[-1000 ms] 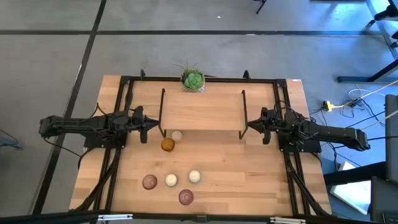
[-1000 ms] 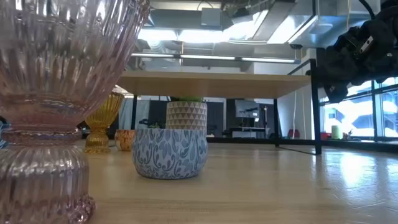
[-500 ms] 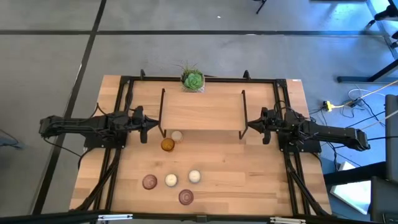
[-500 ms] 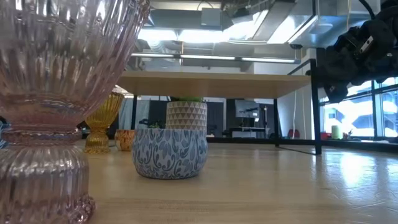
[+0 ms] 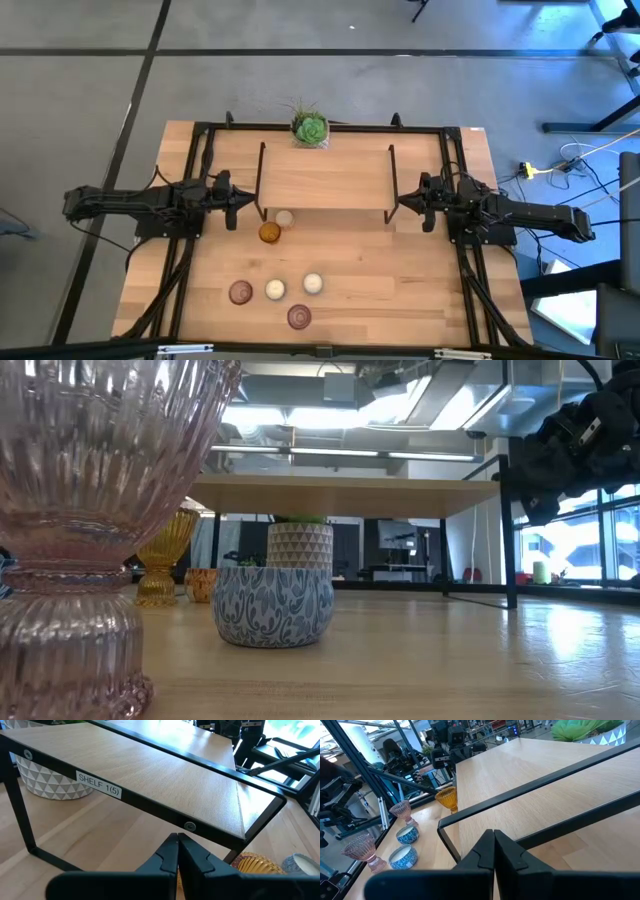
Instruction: Pick & Place candle stick holders
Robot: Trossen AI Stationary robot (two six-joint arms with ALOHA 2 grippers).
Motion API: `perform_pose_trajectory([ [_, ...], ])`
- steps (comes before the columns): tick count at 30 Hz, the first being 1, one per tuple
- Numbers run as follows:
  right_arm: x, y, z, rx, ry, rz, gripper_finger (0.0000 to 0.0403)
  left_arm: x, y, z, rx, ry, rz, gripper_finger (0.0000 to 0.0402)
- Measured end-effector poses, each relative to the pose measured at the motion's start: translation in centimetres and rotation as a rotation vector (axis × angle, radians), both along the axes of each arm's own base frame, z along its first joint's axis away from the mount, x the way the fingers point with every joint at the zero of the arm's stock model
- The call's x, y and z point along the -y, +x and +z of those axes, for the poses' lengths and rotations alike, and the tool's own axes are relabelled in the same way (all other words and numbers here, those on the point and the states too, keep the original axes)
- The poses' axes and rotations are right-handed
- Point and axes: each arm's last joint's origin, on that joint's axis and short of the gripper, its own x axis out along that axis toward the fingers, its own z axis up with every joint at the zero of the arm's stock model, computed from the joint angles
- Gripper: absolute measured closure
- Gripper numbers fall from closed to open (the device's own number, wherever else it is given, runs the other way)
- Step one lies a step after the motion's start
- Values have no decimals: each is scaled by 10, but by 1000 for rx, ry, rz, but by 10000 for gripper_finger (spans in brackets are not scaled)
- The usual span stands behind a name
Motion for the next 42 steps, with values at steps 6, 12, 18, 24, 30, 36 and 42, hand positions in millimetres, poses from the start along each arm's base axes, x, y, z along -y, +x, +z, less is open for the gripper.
perform_pose_trajectory([
  [6, 0, 0, 0, 0, 0, 0, 402, 0, 0, 0, 0, 0, 0, 400],
  [12, 0, 0, 0, 0, 0, 0, 402, 0, 0, 0, 0, 0, 0, 400],
  [18, 0, 0, 0, 0, 0, -1, 402, 0, 0, 0, 0, 0, 0, 400],
  [24, 0, 0, 3, 37, 95, -12, 402, 0, 0, 0, 0, 0, 0, 400],
  [30, 0, 1, 10, 129, 397, -32, 402, 0, 0, 0, 0, 0, 0, 400],
  [36, 2, 0, 15, 208, 565, -79, 402, 0, 0, 0, 0, 2, 1, 400],
  [42, 2, 0, 24, 298, 585, -57, 402, 0, 0, 0, 10, -20, 9, 400],
])
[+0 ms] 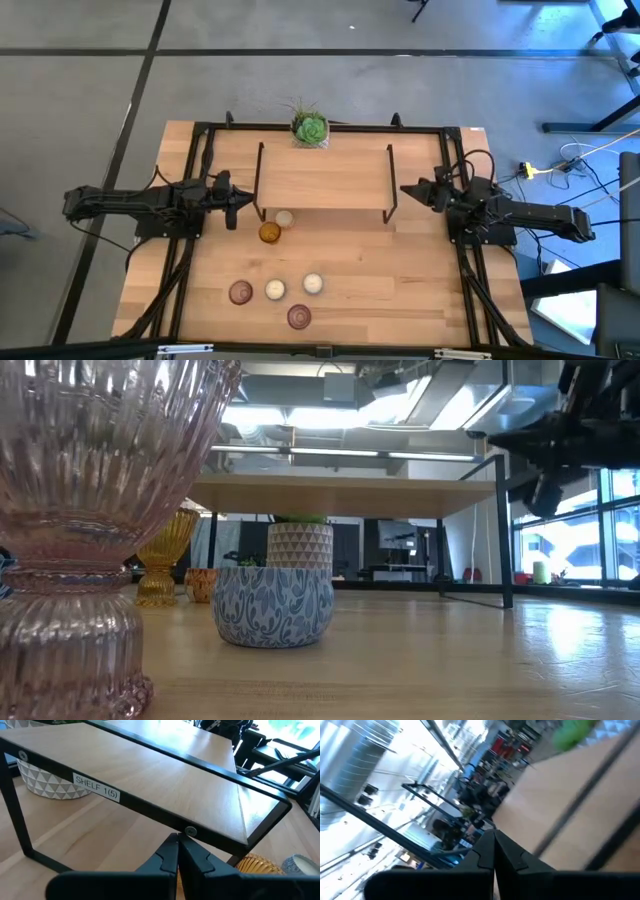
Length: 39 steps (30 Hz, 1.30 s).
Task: Pick & Place candle stick holders
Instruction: Put the orange candle holder on the shelf
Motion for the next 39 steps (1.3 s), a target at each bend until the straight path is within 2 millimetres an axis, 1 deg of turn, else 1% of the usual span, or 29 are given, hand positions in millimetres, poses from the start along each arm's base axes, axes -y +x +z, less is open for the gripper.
perform_pose_trajectory([
  [5, 1, -2, 11, 115, -7, -49, 402, 0, 0, 0, 61, -227, 74, 400],
  [9, 2, -5, 20, 215, 3, -74, 402, 0, 0, -1, 81, -319, 80, 400],
  [15, 2, -7, 25, 273, 32, -92, 402, -1, 0, 0, 89, -315, 117, 400],
  [20, 2, -7, 25, 275, 33, -91, 402, -9, -3, 1, 90, -287, 265, 400],
  [24, 3, -8, 27, 305, 58, -108, 402, -14, -5, 6, 95, -268, 310, 400],
  [26, 3, -9, 29, 341, 86, -115, 402, -16, -7, 15, 79, -259, 329, 400],
  [28, 3, -11, 33, 387, 88, -113, 402, -17, -11, 29, 69, -260, 356, 400],
  [30, 2, -13, 37, 428, 74, -114, 402, -18, -16, 49, 71, -241, 372, 400],
  [33, 2, -16, 41, 478, 66, -112, 402, -16, -27, 87, 104, -200, 346, 400],
  [36, 2, -18, 43, 503, 50, -116, 402, -10, -37, 121, 155, -206, 218, 400],
  [39, 2, -18, 43, 503, 46, -112, 402, -1, -44, 143, 202, -291, 32, 400],
])
